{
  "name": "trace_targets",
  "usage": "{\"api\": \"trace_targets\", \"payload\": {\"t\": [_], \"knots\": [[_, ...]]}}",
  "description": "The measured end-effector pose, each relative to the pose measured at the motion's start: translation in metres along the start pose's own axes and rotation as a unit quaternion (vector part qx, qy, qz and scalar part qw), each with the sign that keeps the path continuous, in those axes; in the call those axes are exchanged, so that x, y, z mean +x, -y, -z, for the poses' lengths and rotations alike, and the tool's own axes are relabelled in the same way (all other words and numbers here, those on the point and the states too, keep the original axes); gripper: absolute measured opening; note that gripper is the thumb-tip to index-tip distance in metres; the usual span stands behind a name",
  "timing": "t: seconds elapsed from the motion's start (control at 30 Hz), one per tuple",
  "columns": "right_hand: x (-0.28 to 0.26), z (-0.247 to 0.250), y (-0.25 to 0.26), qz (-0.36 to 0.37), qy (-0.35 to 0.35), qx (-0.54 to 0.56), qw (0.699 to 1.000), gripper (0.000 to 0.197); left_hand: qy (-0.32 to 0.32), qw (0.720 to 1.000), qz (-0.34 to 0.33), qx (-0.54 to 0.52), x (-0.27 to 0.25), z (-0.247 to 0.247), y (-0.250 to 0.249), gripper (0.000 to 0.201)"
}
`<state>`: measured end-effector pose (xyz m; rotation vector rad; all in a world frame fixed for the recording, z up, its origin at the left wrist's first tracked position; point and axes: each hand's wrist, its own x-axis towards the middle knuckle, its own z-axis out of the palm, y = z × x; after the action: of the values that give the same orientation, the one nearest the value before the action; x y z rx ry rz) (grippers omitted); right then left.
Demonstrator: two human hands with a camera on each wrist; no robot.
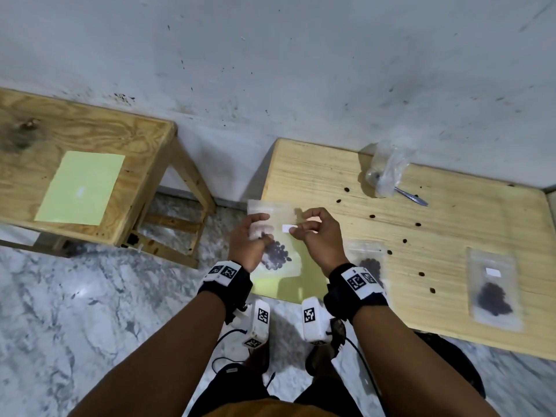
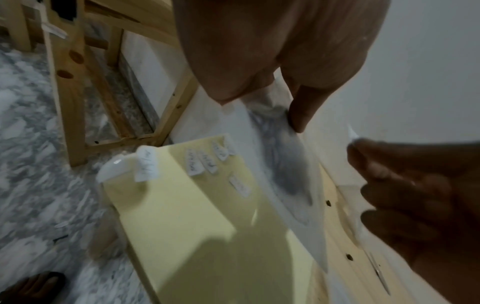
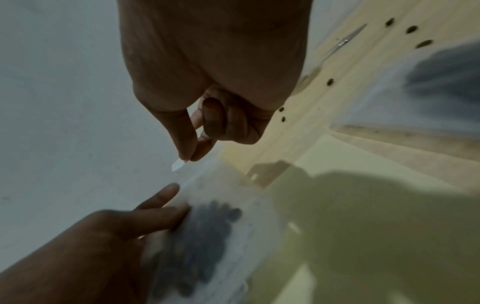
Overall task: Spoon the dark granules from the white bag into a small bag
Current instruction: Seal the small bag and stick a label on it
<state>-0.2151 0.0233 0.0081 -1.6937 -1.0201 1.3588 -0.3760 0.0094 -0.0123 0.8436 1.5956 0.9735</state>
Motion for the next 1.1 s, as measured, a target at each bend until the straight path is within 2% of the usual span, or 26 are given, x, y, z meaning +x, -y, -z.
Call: {"api": "trace_targets", "payload": {"t": [0.17,0.3,0.37,0.47,0.57,0.67,0.77,0.9,1.1], "knots": [[0.001,-0.004,0.011,0.053,-0.034,-0.06,0.996,0.032,0.035,0.999,-0.009,-0.002,-0.012,-0.02,-0.019,0.055],[-0.003,-0.003,0.011,0.064,-0.064,-0.126,0.988,0.028,0.046,0.998,-0.042,0.016,-0.017,-0.027,-0.021,0.058],[-0.006,-0.002,0.011,0.066,-0.08,-0.162,0.981,0.026,0.047,0.998,-0.046,0.006,-0.02,-0.031,-0.022,0.052],[-0.01,0.001,0.01,0.089,-0.101,-0.192,0.972,0.036,0.028,0.999,-0.046,0.0,-0.019,-0.035,-0.018,0.031],[-0.009,0.006,0.006,0.047,-0.103,-0.169,0.979,0.051,0.002,0.999,-0.033,-0.008,-0.015,-0.037,-0.011,0.022],[-0.008,0.014,0.002,-0.007,-0.085,-0.101,0.991,0.046,-0.008,0.999,-0.047,0.011,-0.012,-0.037,-0.007,0.029],[-0.01,0.019,-0.003,0.008,-0.081,-0.089,0.993,0.04,-0.001,0.999,-0.046,0.026,-0.013,-0.038,-0.007,0.031],[-0.01,0.023,-0.007,0.042,-0.061,-0.111,0.991,0.043,0.013,0.999,-0.037,0.028,-0.015,-0.039,-0.006,0.033],[-0.011,0.028,-0.013,0.08,-0.068,-0.125,0.987,0.039,0.029,0.998,-0.033,0.041,-0.017,-0.042,-0.005,0.029]]}}
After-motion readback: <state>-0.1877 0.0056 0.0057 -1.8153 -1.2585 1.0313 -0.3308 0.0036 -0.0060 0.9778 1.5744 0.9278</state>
